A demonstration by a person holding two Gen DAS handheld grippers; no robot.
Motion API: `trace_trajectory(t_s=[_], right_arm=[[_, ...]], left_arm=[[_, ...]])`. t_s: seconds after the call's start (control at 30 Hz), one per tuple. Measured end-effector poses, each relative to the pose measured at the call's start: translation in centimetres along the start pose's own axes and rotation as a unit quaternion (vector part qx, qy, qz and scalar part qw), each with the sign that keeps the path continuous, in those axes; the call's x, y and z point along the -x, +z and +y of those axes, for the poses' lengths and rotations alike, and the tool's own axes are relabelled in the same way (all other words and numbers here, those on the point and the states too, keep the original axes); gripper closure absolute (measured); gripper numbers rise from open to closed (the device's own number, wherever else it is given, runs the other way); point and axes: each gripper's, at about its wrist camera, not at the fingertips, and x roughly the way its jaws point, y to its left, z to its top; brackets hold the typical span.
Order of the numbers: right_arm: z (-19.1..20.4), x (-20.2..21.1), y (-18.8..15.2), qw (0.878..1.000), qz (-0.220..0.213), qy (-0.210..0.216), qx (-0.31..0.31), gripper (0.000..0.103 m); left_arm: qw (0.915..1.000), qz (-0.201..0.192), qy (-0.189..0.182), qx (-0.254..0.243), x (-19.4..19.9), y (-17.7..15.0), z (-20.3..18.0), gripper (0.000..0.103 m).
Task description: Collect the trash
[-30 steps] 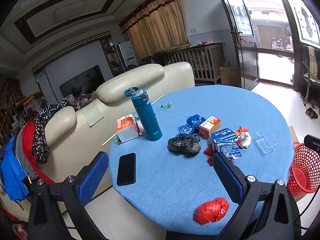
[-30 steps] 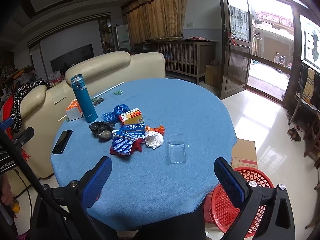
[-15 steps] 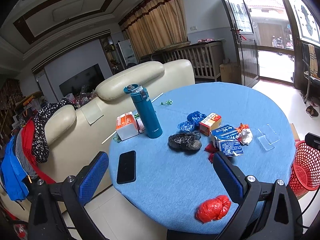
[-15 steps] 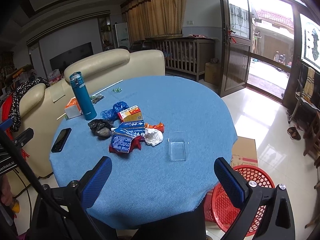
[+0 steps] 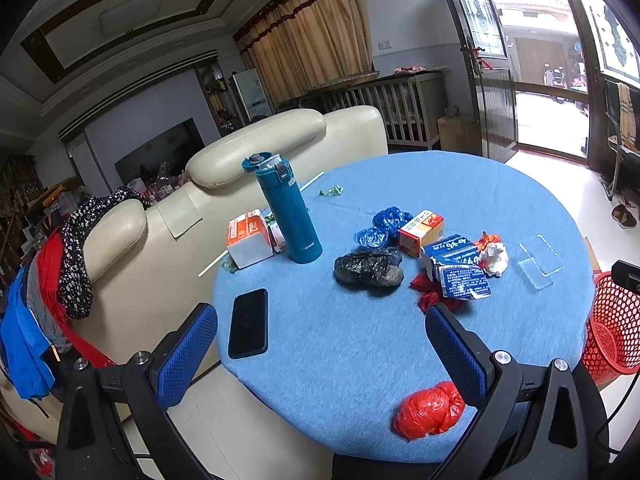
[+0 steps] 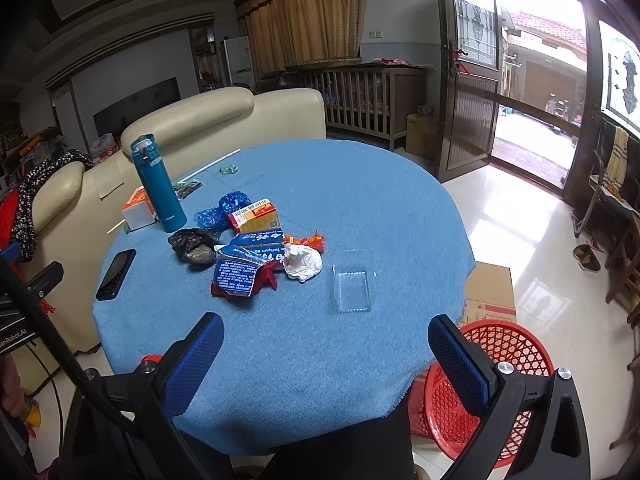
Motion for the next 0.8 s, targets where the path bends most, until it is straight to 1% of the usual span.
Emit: trace_trajectory(t_s=[0.07, 0.13, 0.23, 0.27, 0.3, 0.37, 0.43, 0.5, 0.53, 0.63, 0.7, 0.8], right_arm=[[0.0, -0.4, -0.1, 1.000, 0.005, -0.001, 0.000, 0.000], [0.0, -0.9, -0.3, 1.000, 0.012, -0.005, 0.002, 0.000], [-0.2, -2.2, -0.4, 1.000, 0.030, -0.009, 0.000, 0.000], [-0.3, -2.7, -0.3, 0.999, 0.031, -0.010, -0.001, 0.000], [-0.5, -3.3, -0.2, 0.999, 0.035, -0.013, -0.002, 0.000], [-0.9, -4.6, 0.0, 0.999, 0.039, -0.020, -0.005, 0.000], [-1.3, -6.2, 0.4, 0.998, 0.050, -0.021, -0.013, 0.000], [-1.7, -7.9, 0.7, 0.998, 0.061, -0.016, -0.018, 0.000], [-1.9, -8.8, 0.8, 0.997, 0.069, -0.017, -0.019, 0.000], [-2.4, -11.6, 1.1, 0.995, 0.090, -0.016, -0.026, 0.000], [-2.6, -13.4, 1.3, 0.994, 0.101, -0.015, -0.029, 0.000], [-2.7, -15.6, 1.5, 0.993, 0.113, -0.025, -0.021, 0.000]], left_arm=[[1.0000, 0.003, -0.001, -0.004, -0.4, -0.2, -0.1, 0.000], [0.9998, 0.014, -0.012, -0.006, -1.4, -0.7, -0.2, 0.000], [0.9977, 0.047, -0.049, -0.007, -3.1, -1.7, -0.7, 0.000], [0.9970, 0.053, -0.054, -0.013, -3.7, -2.1, -0.9, 0.000], [0.9952, 0.068, -0.068, -0.019, -4.7, -2.6, -1.2, 0.000], [0.9904, 0.095, -0.098, -0.020, -6.2, -3.4, -1.7, 0.000], [0.9831, 0.122, -0.135, -0.017, -7.7, -4.4, -2.3, 0.000], [0.9783, 0.136, -0.155, -0.023, -9.0, -5.2, -2.9, 0.000], [0.9741, 0.144, -0.173, -0.021, -9.7, -5.6, -3.4, 0.000], [0.9642, 0.166, -0.206, -0.018, -11.1, -6.5, -4.7, 0.000], [0.9590, 0.175, -0.223, -0.014, -11.6, -6.8, -5.4, 0.000], [0.9548, 0.196, -0.223, -0.016, -13.0, -7.4, -6.2, 0.000]])
